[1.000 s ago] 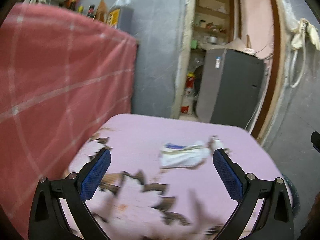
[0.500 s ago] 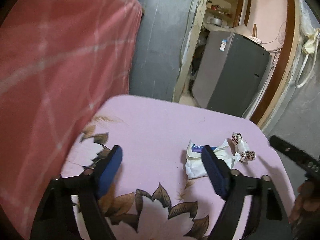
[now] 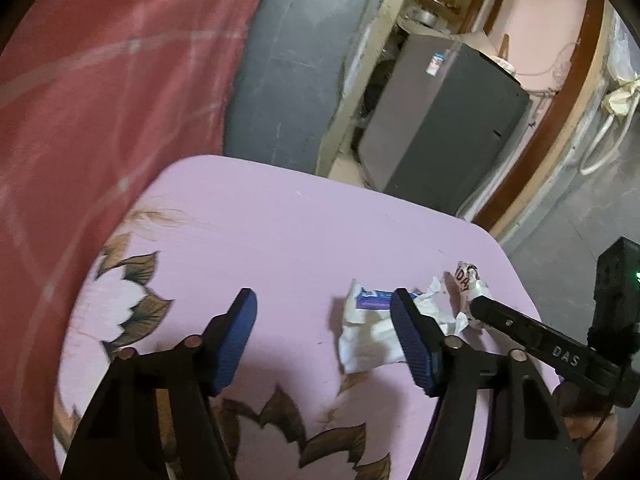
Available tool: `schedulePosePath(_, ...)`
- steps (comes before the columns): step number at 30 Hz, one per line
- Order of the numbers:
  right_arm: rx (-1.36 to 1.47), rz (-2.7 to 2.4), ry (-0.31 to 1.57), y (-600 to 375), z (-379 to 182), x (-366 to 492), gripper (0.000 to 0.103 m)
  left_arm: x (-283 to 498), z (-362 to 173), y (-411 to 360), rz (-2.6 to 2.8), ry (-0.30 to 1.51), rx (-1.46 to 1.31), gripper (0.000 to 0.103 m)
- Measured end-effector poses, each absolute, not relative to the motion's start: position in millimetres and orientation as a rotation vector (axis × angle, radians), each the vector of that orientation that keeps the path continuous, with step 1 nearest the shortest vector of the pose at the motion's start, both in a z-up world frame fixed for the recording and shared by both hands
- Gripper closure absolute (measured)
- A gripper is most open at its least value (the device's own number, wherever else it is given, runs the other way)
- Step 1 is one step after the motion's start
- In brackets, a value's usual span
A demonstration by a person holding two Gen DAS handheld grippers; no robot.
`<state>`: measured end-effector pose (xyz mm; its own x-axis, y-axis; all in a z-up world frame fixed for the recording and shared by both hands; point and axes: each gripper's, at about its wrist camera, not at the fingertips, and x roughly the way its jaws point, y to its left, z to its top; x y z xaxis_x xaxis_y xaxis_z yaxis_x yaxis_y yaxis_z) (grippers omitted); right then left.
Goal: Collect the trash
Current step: 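Grasp the white tissue with the left tool while the right tool grasps the white crumpled can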
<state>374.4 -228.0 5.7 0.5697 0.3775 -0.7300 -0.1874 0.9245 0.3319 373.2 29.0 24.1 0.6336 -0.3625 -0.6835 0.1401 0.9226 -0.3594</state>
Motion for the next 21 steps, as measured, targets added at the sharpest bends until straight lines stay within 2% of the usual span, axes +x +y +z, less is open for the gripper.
schedulePosePath(3, 0.21, 0.33, 0.89, -239.8, 11.1, 360.3, 0.079, 381.6, 22.2, 21.4, -0.346, 0.877, -0.27, 0.05)
schedulePosePath(7, 0.211, 0.323, 0.867, -261.4, 14.6, 335.9, 0.079, 392.5, 19.4, 13.5, -0.405, 0.933, -0.249, 0.052)
schedulePosePath(15, 0.207, 0.307, 0.815, -281.3, 10.3, 299.9, 0.079, 381.7, 25.3, -7.1, -0.443, 0.934, -0.184, 0.085)
schedulePosePath(21, 0.195, 0.3, 0.76, -283.8, 12.7, 283.8, 0.079, 350.9, 27.0, -27.1, -0.421, 0.886, -0.132, 0.094)
